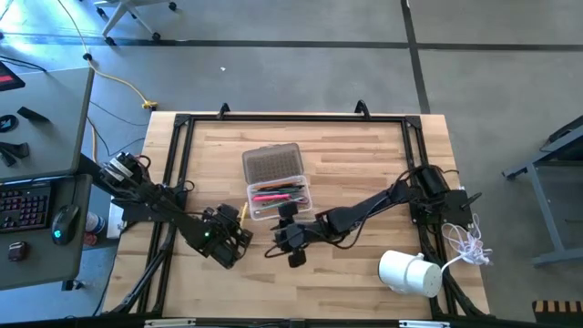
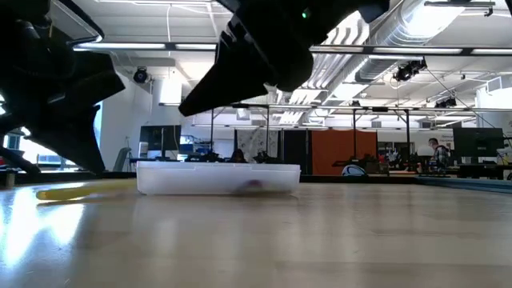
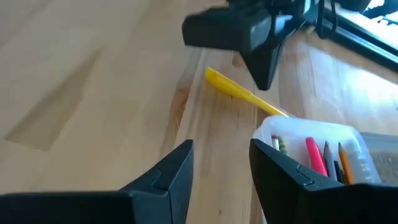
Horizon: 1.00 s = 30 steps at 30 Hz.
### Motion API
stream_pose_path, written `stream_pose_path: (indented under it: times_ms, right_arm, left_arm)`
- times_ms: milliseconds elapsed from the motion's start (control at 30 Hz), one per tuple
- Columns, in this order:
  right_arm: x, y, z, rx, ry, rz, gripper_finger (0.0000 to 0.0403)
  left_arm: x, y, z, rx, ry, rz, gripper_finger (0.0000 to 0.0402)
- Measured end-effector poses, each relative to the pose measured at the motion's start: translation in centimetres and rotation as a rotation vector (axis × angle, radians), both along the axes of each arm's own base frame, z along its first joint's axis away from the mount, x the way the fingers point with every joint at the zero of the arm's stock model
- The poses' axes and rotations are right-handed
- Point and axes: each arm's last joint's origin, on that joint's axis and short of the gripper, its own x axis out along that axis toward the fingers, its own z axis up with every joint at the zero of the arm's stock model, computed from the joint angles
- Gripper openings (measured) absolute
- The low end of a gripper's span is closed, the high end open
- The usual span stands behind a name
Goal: Pick & place school supplies into a supply box
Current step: Put the yellow pen into the gray supply box
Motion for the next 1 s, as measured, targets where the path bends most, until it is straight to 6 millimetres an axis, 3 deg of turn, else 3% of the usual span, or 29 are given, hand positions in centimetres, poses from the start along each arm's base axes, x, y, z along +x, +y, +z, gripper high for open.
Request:
stream_pose_path:
  times_ms: [100, 300, 433, 567, 700, 833, 1000]
  right_arm:
    - [-0.1, 0.3, 0.2, 0.005, -0.012, 0.009, 0.0140]
    - [0.6, 0.6, 0.2, 0.096, -0.062, 0.158, 0.0140]
    - [1.6, 0.6, -0.4, 0.112, -0.146, 0.210, 0.0140]
    - [2.5, 0.7, -2.2, 0.104, -0.195, 0.305, 0.0140]
    - [3.1, 0.5, -3.7, 0.115, -0.159, 0.282, 0.0140]
    - [4.6, -0.4, -3.6, 0.140, -0.139, 0.235, 0.0140]
    - [6.9, -1.6, -2.7, 0.153, -0.149, 0.243, 0.0140]
  left_arm:
    - [-0.1, 0.0, 0.0, -0.022, 0.022, -0.003, 0.0020]
    - [-0.3, 0.1, -0.1, -0.022, 0.048, -0.001, 0.0091]
    - [-0.2, -0.2, -0.2, -0.101, 0.076, -0.005, 0.0117]
    - [-0.6, -0.1, -0.1, -0.120, 0.136, 0.003, 0.0116]
    - [-1.6, 0.7, 0.7, -0.084, 0.161, 0.083, 0.0107]
    - [-3.1, 1.9, 2.3, -0.025, 0.144, 0.190, 0.0103]
    - [-4.3, 3.1, 4.8, 0.027, 0.056, 0.186, 0.0103]
